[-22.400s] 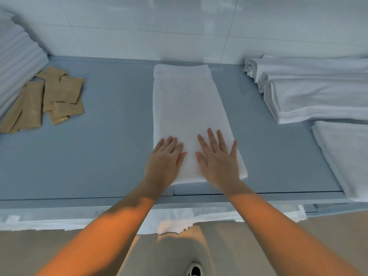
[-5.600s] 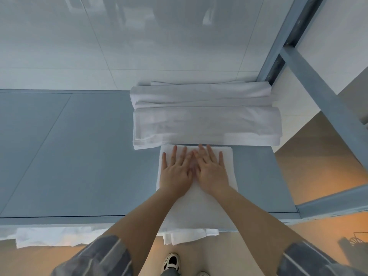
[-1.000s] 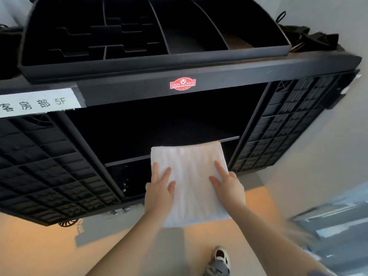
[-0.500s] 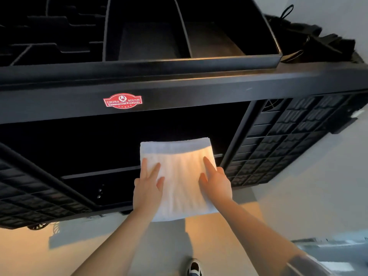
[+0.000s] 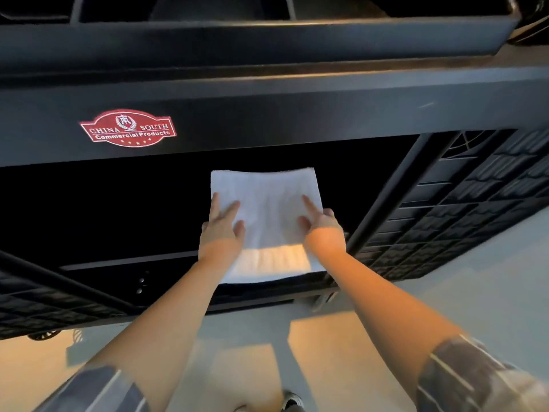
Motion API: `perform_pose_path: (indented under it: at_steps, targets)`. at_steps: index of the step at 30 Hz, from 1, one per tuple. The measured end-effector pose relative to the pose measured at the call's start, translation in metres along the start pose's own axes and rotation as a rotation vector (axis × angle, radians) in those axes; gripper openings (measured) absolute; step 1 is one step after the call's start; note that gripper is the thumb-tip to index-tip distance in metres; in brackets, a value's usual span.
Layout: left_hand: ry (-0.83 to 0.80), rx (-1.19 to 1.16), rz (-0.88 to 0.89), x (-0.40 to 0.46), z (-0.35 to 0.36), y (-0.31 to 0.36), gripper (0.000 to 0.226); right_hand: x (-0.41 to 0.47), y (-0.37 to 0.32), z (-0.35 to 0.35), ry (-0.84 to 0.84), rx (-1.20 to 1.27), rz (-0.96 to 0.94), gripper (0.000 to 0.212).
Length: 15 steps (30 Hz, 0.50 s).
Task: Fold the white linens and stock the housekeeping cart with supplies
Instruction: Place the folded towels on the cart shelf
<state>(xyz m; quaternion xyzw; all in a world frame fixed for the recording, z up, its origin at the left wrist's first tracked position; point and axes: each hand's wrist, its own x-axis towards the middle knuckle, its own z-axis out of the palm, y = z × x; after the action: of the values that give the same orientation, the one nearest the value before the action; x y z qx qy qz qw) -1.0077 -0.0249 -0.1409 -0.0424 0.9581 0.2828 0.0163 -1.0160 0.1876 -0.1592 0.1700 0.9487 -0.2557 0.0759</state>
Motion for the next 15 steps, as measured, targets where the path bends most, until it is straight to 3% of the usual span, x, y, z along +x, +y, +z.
perform_pose_path:
  at_steps: [6,15]
  targets:
    - [-0.085,-0.011,-0.028,0.025,0.036,-0.018,0.047,0.040,0.018,0.039,0.032,-0.069,-0.044,0.050]
    - [0.116,-0.104,0.123,0.059,0.035,0.000,0.045,0.068,0.006,0.005,0.254,0.001,-0.232,0.048]
